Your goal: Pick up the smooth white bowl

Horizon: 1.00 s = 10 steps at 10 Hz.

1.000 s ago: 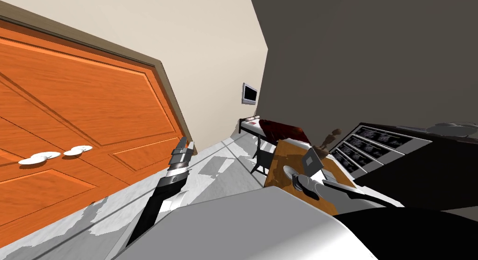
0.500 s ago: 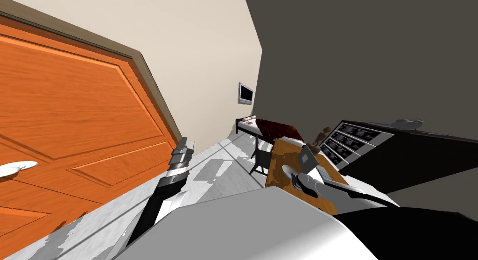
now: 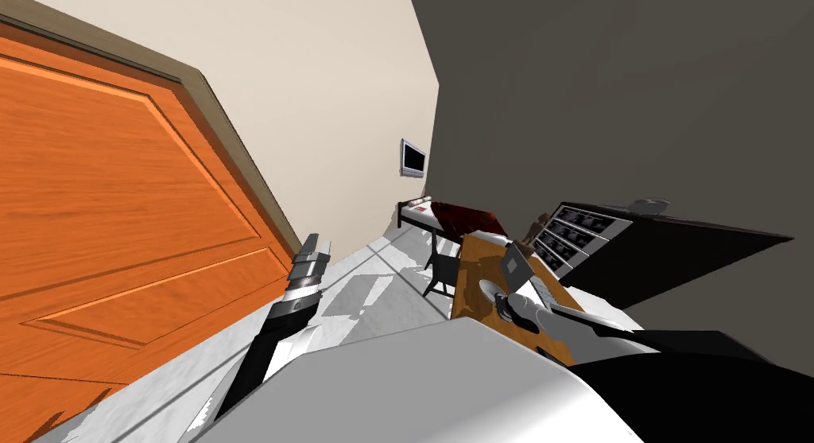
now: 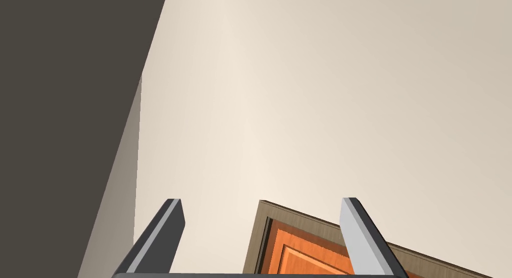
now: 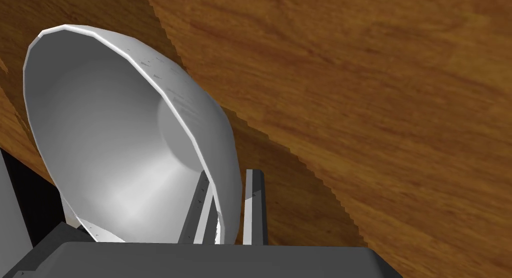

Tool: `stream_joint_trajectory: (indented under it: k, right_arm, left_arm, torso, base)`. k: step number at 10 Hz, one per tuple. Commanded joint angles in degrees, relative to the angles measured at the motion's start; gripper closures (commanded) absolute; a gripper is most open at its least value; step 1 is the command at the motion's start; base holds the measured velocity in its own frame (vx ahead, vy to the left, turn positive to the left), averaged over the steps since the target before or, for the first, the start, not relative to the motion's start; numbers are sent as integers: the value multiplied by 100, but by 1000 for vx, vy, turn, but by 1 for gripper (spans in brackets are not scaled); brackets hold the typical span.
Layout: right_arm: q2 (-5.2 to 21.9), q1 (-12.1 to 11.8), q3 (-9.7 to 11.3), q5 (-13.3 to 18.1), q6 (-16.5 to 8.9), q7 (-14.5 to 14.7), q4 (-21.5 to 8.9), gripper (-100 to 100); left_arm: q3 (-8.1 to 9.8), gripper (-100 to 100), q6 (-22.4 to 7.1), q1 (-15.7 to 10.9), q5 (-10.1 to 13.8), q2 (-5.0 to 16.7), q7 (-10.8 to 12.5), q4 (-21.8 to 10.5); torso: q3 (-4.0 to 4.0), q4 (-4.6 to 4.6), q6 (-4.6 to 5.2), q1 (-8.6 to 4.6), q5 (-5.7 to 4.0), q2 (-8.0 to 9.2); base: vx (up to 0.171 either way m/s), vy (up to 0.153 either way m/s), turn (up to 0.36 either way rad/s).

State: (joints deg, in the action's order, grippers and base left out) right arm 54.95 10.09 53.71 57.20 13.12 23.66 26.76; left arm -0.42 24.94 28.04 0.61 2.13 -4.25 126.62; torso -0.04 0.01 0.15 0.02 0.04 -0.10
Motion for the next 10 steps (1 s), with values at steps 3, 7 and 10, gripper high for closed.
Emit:
stream_joint_trajectory:
  k: [3, 7, 10]
  right_arm:
    - [10, 21, -101, -239, 97, 636, -21, 100]
    - [28, 50, -253, -649, 248, 1289, -46, 100]
    - [37, 64, -328, -855, 324, 1687, -59, 100]
  left_arm:
    - [0, 0, 0, 1, 0, 0, 0, 0]
    - [0, 0, 0, 1, 0, 0, 0, 0]
    - [0, 0, 0, -1, 0, 0, 0, 0]
  torso:
    - [1, 0, 7, -5, 0, 2]
    - [-1, 1, 4, 12, 5, -4]
    - [9, 6, -7, -6, 1, 13]
  base:
    - [44, 14, -91]
    - [70, 45, -152]
    - [22, 10, -49]
